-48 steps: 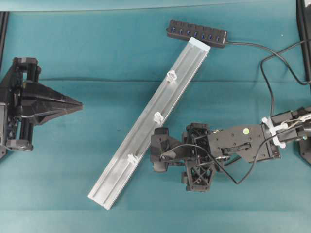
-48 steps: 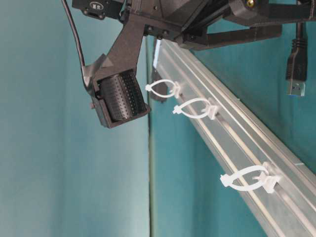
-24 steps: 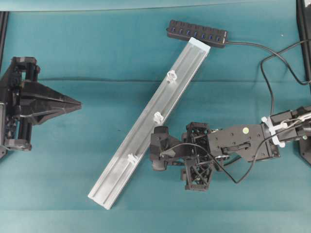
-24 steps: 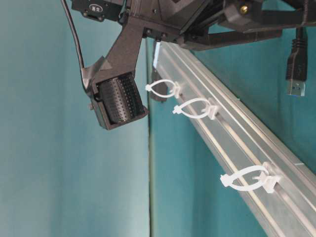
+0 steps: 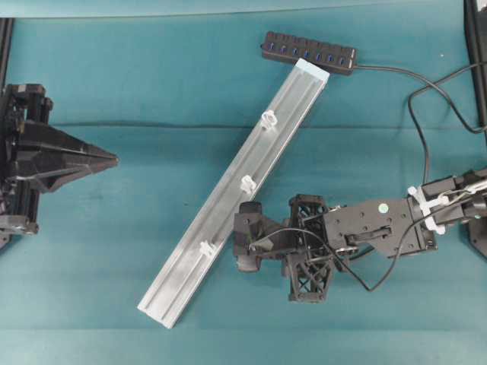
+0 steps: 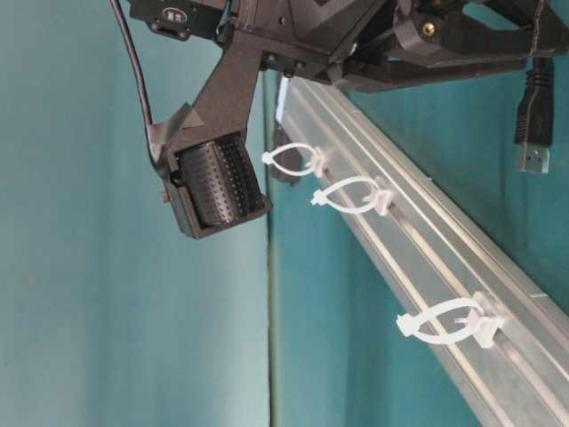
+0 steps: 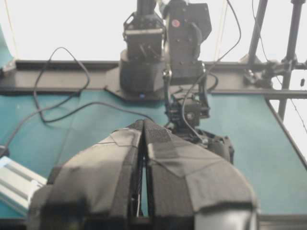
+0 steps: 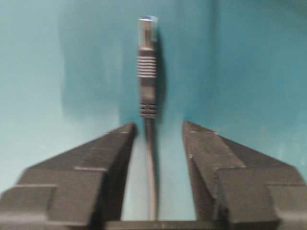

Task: Pass the USB cable through three rings with both arms.
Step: 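Grasp the USB cable just behind the plug with the right gripper, then lift the cable and carry it with the right gripper to the rail's top end, then insert the plug through the first white ring with the right gripper, then reach the left gripper past the first ring and grasp the plug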

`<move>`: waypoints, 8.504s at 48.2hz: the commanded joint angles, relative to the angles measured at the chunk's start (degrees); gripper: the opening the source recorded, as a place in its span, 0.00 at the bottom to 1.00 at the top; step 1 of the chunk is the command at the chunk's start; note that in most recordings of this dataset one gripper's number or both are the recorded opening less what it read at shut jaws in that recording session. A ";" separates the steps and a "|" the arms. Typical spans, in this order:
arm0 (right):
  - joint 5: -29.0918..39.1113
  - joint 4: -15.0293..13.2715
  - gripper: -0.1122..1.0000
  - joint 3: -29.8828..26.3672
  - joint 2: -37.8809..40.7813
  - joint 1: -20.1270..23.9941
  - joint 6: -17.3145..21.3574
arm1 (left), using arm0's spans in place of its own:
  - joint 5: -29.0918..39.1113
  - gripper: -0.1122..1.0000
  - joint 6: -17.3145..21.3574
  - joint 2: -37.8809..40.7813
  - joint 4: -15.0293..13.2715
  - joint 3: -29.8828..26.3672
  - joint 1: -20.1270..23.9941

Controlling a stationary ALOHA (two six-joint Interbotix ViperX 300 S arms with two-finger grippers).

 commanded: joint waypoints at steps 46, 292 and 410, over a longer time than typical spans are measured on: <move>9.67 0.35 0.18 -2.11 -8.26 -3.52 -0.09 | -0.18 0.10 0.09 0.00 0.18 -1.49 -0.09; 9.93 16.88 0.18 -10.46 -0.18 -37.27 -92.46 | 5.80 0.90 -28.92 43.59 0.18 -18.46 13.36; 9.32 21.18 0.18 -10.46 -0.18 -37.97 -90.35 | -3.78 0.18 -20.92 62.58 0.18 -27.95 14.77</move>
